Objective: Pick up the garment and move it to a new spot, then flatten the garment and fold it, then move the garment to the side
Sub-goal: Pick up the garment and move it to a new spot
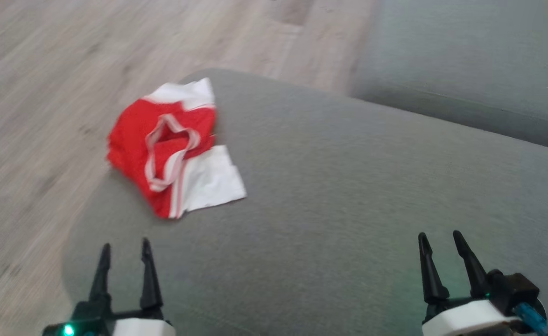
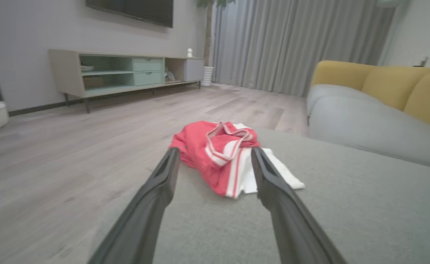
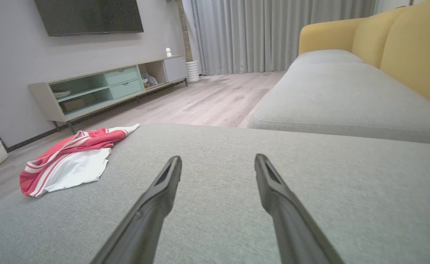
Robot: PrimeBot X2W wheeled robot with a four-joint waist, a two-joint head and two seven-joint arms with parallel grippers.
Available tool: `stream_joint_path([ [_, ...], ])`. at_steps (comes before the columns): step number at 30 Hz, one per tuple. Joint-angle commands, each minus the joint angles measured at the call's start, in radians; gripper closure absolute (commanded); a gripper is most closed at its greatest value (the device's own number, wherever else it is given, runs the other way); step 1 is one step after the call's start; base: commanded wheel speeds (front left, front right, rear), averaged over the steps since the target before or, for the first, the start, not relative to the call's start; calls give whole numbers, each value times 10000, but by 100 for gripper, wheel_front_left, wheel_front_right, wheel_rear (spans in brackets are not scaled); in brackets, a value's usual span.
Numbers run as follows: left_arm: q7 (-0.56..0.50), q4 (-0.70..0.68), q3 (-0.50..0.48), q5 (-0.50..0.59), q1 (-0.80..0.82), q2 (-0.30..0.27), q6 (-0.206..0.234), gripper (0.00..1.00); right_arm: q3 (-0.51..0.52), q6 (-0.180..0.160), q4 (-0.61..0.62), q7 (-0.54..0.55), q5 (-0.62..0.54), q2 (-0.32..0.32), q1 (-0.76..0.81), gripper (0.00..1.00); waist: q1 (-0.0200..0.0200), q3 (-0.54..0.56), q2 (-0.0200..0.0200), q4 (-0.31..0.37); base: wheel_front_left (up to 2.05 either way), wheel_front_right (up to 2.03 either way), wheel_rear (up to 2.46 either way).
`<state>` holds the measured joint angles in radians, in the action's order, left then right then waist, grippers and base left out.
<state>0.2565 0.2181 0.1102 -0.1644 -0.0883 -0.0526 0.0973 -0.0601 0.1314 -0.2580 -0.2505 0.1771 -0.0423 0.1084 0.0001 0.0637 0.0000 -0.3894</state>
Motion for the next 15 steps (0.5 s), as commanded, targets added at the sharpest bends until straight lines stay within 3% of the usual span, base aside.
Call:
stream_joint_path([
  [1, 53, -408, -453, 76, 466, 24, 78, 0, -264, -7, 271, -112, -48, -80, -578, 0, -1, -460, 0, -636, 0, 0, 0],
  [8, 53, -744, -711, -133, 497, 24, 219, 0, -446, -7, 172, -112, -53, -324, -1081, 0, -1, -965, 0, -996, 0, 0, 0],
  [15, 53, -193, -742, 131, 1869, 24, -111, 0, -191, -7, 495, -112, -163, -827, -1181, 0, -1, -2020, 0, -1067, 0, 0, 0],
])
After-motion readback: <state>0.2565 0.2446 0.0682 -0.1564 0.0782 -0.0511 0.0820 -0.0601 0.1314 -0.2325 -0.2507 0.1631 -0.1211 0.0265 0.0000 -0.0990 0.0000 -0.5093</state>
